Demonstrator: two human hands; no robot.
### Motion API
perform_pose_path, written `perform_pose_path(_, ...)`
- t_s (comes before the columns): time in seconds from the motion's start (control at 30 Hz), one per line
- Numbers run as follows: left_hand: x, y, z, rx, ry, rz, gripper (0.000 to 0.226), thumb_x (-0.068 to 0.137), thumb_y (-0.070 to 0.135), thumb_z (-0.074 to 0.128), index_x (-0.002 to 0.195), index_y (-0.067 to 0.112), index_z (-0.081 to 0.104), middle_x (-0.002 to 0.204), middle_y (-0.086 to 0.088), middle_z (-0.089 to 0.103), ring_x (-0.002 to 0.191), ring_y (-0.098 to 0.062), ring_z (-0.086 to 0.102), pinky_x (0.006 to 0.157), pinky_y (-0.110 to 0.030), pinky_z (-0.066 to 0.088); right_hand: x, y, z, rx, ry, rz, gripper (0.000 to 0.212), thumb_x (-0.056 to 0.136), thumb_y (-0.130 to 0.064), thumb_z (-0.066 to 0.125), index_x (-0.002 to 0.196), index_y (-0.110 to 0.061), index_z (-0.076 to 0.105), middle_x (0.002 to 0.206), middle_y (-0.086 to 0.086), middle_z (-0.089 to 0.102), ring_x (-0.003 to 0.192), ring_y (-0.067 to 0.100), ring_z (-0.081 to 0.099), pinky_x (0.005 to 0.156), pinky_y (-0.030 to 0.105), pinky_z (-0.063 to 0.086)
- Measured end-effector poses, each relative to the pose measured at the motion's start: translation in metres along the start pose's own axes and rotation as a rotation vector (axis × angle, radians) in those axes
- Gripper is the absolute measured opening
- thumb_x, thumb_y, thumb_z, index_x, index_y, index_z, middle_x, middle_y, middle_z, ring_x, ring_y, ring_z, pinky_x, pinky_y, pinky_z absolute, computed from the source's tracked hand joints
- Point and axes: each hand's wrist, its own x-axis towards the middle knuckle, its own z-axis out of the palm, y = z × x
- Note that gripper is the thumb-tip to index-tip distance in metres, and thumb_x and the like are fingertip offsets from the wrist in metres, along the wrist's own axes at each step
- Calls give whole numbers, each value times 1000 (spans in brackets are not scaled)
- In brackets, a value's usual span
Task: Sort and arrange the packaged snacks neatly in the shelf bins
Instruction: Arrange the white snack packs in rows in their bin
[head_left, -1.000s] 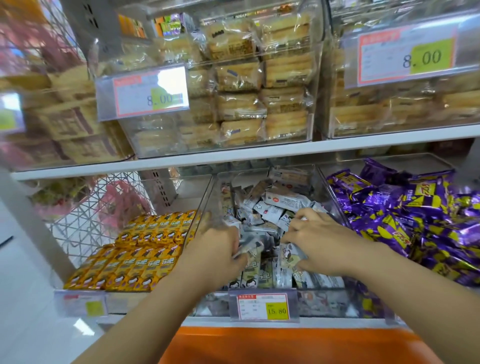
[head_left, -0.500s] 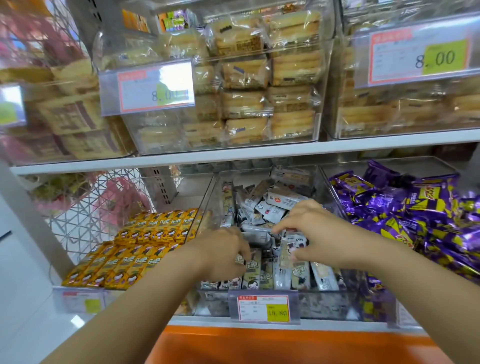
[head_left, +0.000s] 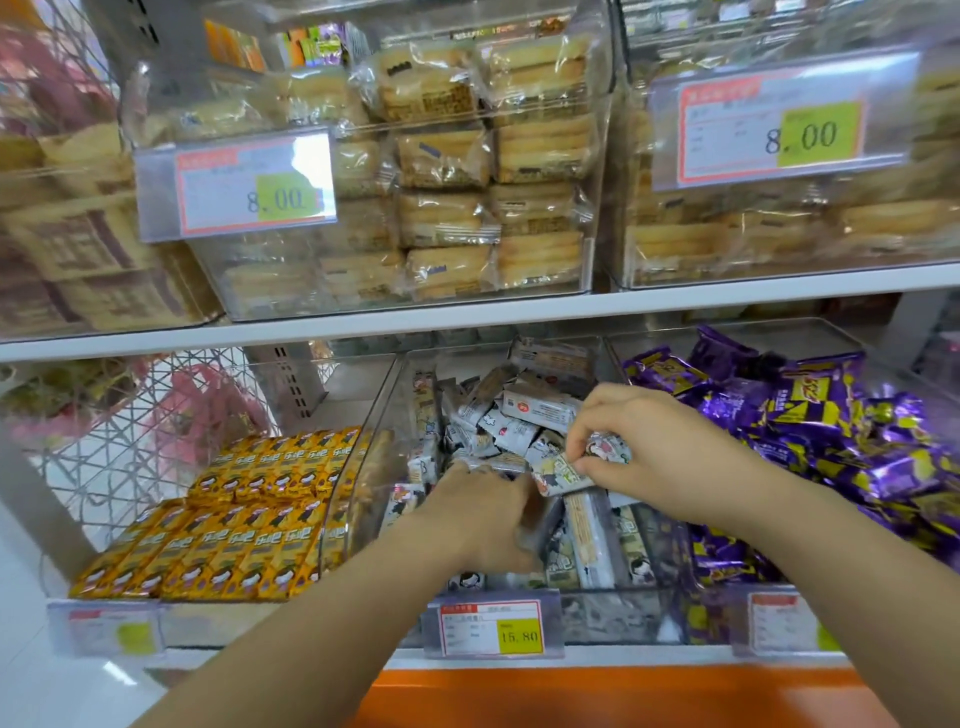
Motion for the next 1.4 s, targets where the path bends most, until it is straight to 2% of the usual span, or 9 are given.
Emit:
perform_pose_path(0.17, -7, -16, -19, -517, 4, -99, 19, 93, 39, 49, 109, 29, 46, 94, 1, 62, 74, -15, 59, 62, -27, 45, -5, 4, 0, -33, 34, 37, 6, 88, -30, 60, 83, -32, 64, 98, -17, 56, 98, 5, 53, 88, 36, 46)
perform_pose_path(0.37, -17, -44, -43, -790, 113, -171, 15, 95, 30, 52, 109, 24, 53, 81, -1, 68, 63, -6, 66, 56, -22, 42, -8, 2, 1, -79, 10, 90, 22, 81, -44, 67, 97, -29, 65, 103, -15, 56, 98, 6, 52, 87, 28, 45)
perform_pose_path(0.5, -18, -46, -45, -687, 115, -171, 33, 93, 42, 54, 106, 12, 56, 64, 2, 61, 48, 1, 60, 44, -17, 34, -11, -4, 3, -128, -91, 70, 38, 78, -41, 70, 113, -29, 59, 113, -15, 50, 104, 6, 47, 90, 25, 42)
perform_pose_path(0.6, -13, -43, -37, -530, 31, -167, 44, 92, 48, 53, 94, 4, 54, 57, -1, 53, 60, -5, 66, 50, -24, 30, -10, -5, 9, -125, -64, 45, 36, 80, -33, 66, 115, -28, 60, 114, -12, 53, 108, 8, 49, 92, 27, 42)
perform_pose_path(0.7, -8, -42, -31, -457, 5, -204, 52, 90, 51, 53, 113, 4, 56, 69, 2, 57, 58, -5, 58, 58, -28, 37, -5, -13, 25, -50, -21, 21, 36, 79, -40, 67, 112, -27, 65, 101, -12, 54, 97, 7, 51, 84, 24, 42)
perform_pose_path(0.83, -7, -51, -33, -421, 10, -199, 38, 90, 50, 53, 106, 15, 59, 92, 1, 53, 62, -7, 56, 64, -28, 39, 5, -18, 46, -6, -34, 63, 35, 79, -42, 67, 109, -24, 68, 97, -11, 57, 91, 7, 53, 78, 21, 41)
perform_pose_path(1.13, -44, -62, -37, -632, 446, -383, 34, 84, 51, 60, 95, 19, 55, 62, 4, 60, 46, 0, 60, 38, -17, 38, 15, -25, 42, 274, -34, 250, 19, 76, -38, 73, 79, -20, 69, 73, -6, 68, 63, -1, 61, 54, 7, 42)
perform_pose_path(1.27, -60, -60, -32, -664, 538, -401, 34, 83, 49, 63, 86, 20, 46, 68, -1, 62, 48, -3, 64, 38, -17, 37, 14, -34, 41, 450, -155, 334, 23, 77, -32, 75, 75, -10, 70, 70, 0, 69, 59, 10, 69, 67, 32, 58)
perform_pose_path(1.4, -61, -54, -28, -682, 597, -407, 37, 84, 52, 61, 83, 22, 41, 74, -3, 60, 59, -11, 67, 44, -25, 36, 13, -36, 39, 464, -197, 364, 21, 77, -21, 75, 74, -2, 68, 69, 8, 70, 62, 21, 71, 60, 31, 56)
